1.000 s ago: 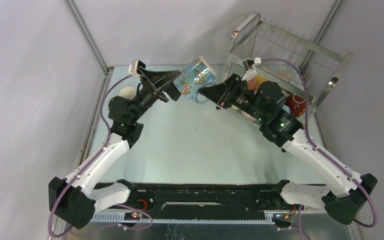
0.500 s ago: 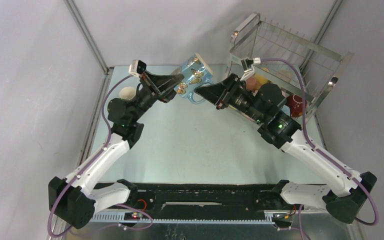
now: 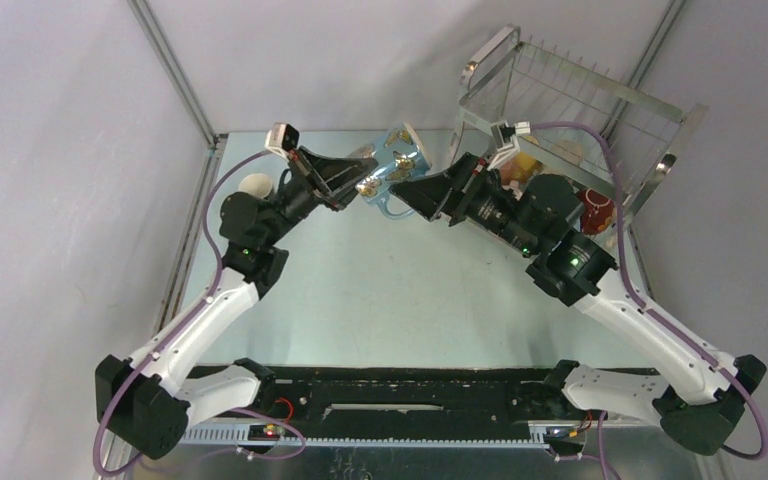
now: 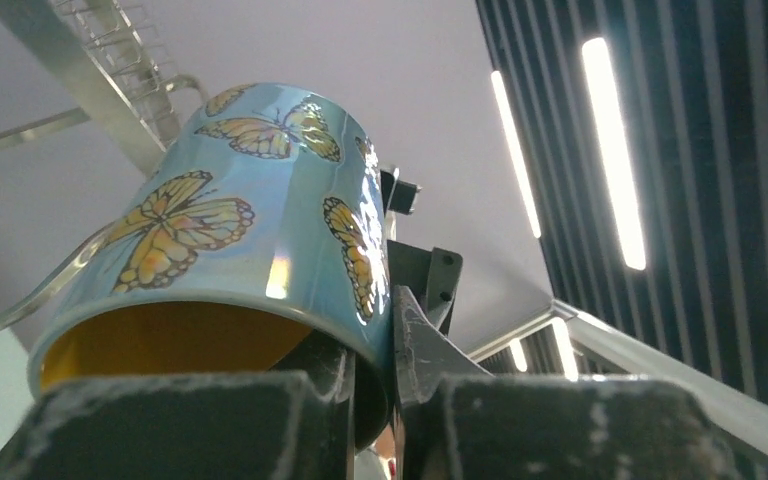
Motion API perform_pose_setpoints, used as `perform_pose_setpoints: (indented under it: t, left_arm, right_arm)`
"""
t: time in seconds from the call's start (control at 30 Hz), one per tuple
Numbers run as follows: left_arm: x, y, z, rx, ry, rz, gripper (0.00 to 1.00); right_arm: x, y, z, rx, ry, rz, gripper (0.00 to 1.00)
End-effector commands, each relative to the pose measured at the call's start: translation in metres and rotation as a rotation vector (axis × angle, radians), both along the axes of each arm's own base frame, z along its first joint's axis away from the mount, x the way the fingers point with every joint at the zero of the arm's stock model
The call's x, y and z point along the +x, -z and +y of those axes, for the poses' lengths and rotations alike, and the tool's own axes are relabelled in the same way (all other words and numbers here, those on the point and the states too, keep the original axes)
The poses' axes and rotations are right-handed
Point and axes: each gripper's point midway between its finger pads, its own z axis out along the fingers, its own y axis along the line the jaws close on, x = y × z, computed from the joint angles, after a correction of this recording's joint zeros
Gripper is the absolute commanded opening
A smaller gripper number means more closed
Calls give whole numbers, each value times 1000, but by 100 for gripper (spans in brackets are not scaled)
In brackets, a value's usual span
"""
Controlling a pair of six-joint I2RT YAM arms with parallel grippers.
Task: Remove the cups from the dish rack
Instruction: Place the cup at the center of the board.
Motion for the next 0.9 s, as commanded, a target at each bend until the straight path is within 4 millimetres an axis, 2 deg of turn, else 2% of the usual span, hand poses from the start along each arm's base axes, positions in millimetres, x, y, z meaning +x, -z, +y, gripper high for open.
perform_pose_setpoints:
  t: [0.0, 0.13, 0.23, 0.43, 0.63, 0.87]
  left_arm:
    - [-22, -33, 11, 24, -65, -174, 0]
    - [-18, -22, 12, 134, -125, -176, 0]
    - [-10, -1, 12, 255, -172, -161, 0]
    - [16, 63, 25, 648, -311, -105, 0]
    - [53, 118, 53, 1036, -435, -63, 0]
    - [107, 155, 81, 1394, -517, 11, 0]
  right_arm:
    - [-15, -30, -27, 6, 56, -122, 100]
    - [-20, -8, -36, -89, 62, -87, 100]
    - [-25, 3, -49, -155, 86, -74, 100]
    - [-38, 1, -77, -250, 131, -82, 100]
    - [-47, 13, -96, -306, 159, -65, 100]
    - [-47, 35, -103, -383, 170, -20, 100]
